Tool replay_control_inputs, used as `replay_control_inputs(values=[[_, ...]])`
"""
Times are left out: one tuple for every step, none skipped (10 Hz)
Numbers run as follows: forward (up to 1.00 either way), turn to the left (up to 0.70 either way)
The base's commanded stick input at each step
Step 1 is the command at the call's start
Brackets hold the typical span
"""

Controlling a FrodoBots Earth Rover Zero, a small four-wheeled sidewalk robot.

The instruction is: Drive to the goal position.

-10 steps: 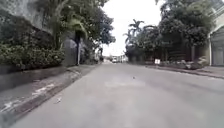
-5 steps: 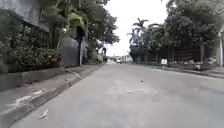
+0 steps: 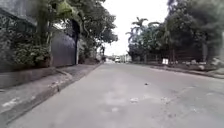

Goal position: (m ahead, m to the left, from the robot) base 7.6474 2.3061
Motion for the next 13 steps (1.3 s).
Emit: replay_control_inputs(values=[[1.00, 0.20], [1.00, 0.15], [1.00, 0.11], [1.00, 0.08], [1.00, 0.08], [1.00, 0.09], [1.00, 0.09], [1.00, 0.08], [1.00, 0.10], [1.00, 0.13], [1.00, 0.14], [1.00, 0.14], [1.00, 0.10]])
